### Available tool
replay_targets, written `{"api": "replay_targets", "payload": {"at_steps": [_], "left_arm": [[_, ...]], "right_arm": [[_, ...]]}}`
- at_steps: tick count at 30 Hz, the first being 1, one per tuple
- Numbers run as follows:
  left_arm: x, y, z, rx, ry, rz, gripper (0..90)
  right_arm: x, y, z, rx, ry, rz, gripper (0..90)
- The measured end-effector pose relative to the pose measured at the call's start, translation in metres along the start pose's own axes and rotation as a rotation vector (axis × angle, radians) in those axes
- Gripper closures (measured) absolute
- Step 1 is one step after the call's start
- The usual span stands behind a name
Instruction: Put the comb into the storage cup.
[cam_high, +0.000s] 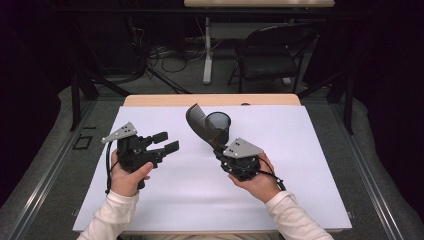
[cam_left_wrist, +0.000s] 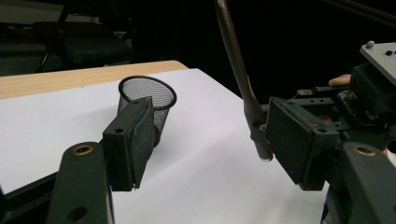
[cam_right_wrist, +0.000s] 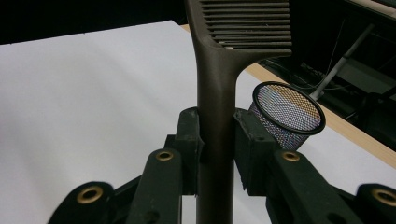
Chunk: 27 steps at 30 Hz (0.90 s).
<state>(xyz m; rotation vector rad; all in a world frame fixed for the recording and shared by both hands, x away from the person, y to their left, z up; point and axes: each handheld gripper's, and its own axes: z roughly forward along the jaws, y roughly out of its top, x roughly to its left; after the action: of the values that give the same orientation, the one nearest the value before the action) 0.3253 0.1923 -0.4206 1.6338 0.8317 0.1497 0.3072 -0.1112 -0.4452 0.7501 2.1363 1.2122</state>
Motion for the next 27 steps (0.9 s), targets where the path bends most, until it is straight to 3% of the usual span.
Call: {"api": "replay_targets", "payload": {"at_steps": [8,17,27], "left_arm": [[-0.001,0.003,0.002,0.021,-0.001,0.002,33.9],[-0.001,0.004,0.005,0.022,0.004,-0.027,35.5],[-0.003,0.004,0.011,0.023,-0.026,-0.046,39.1]], "right_arm": [[-0.001,-0.003,0.001,-0.004,-0.003,0.012,72.9],[0.0,-0.005,0.002,-0.005,-0.001,0.009,72.9],[0.002,-0.007,0.004,0.0,0.006,0.011,72.9]]}}
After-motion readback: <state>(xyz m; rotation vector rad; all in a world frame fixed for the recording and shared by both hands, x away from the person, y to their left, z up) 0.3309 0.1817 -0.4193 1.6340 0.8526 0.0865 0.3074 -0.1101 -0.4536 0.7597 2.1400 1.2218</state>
